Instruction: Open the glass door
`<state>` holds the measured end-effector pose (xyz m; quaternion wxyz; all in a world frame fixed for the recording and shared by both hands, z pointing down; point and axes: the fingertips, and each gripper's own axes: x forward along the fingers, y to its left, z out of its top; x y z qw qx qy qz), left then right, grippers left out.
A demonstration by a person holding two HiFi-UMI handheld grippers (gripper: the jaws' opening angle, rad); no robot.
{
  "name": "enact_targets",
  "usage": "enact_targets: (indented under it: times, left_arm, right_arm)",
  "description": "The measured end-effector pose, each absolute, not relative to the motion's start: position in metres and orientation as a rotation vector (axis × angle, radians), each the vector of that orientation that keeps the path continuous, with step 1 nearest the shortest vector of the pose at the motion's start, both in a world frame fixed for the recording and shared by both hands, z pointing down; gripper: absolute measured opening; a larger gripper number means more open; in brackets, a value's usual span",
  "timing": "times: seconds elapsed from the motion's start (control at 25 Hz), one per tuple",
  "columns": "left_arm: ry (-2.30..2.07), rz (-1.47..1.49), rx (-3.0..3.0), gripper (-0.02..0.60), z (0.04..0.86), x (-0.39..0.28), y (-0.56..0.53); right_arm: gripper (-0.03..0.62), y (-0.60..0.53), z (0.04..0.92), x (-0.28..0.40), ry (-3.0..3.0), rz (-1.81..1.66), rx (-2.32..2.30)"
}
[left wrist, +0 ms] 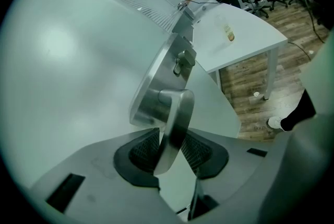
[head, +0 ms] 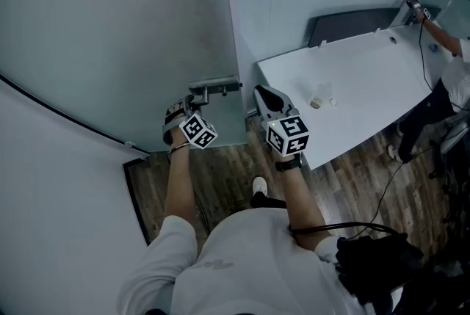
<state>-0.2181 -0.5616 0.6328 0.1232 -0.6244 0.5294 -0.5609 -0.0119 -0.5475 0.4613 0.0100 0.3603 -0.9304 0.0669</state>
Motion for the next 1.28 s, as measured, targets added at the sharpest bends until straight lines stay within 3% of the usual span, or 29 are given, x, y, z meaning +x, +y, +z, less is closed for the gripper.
enact_targets:
  times: [0.52,0.88,1.28]
  left_arm:
    - [1.545,-1.634,-1.834,0.123,0.629,-0.197,-0.482]
    - [1.623,-1.751,-1.768,0.124,0.638,-0.199,-0.418]
    - [1.745,-1.871,-1.604,0.140,0.646,-0.208,-0.351]
  right_arm:
    - [0.009,-0.430,0.451,-0.005,-2.938,0.099,0.966]
    - [0.110,-0.427,0.425,-0.005,-3.033,0.025,0.720]
    - [0.121,-0.371,0.407,-0.022,-3.126,-0.092,0.144]
